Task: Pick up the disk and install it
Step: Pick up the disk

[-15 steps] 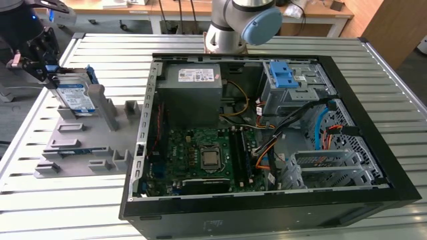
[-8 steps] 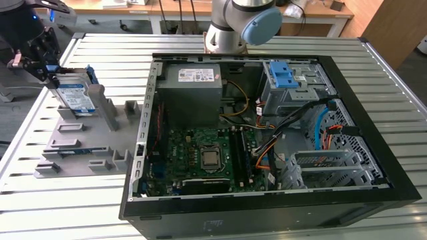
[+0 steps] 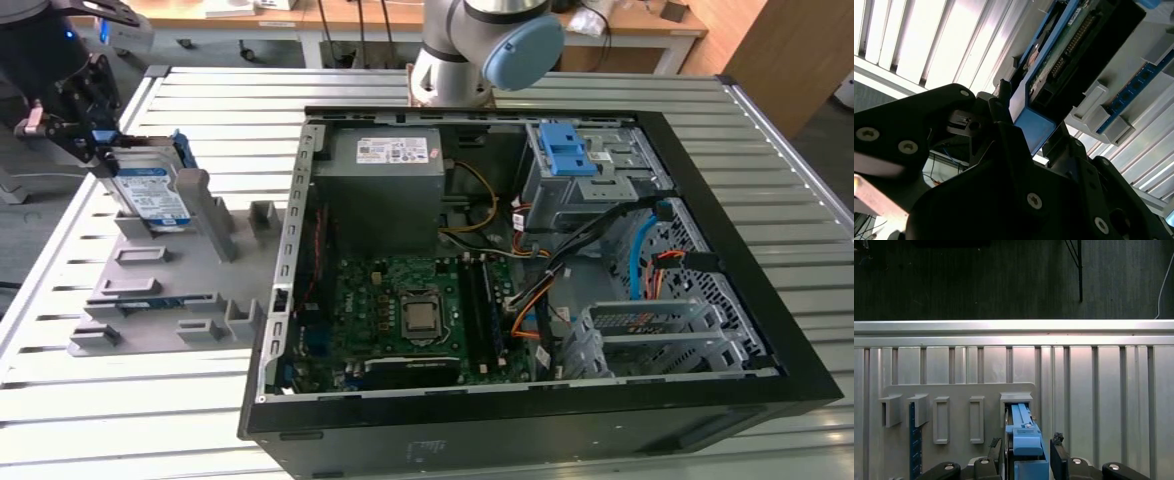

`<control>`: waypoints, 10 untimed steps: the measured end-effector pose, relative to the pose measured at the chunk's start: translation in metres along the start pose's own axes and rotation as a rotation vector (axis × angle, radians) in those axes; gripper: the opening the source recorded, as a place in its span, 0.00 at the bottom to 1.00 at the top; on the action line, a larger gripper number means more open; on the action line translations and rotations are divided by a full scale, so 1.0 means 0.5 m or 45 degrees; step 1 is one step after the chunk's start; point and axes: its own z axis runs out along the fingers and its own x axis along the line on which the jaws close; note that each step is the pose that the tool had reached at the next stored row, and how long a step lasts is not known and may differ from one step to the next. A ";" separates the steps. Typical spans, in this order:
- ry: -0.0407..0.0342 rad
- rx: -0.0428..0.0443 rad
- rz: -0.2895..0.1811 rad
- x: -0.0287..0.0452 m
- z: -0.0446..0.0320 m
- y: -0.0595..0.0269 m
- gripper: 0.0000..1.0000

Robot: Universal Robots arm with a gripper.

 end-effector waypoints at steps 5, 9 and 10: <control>0.0001 0.000 0.000 0.000 0.000 0.000 0.42; 0.0000 0.000 0.000 0.000 0.000 0.000 0.36; 0.0000 0.000 0.000 0.000 0.000 0.000 0.36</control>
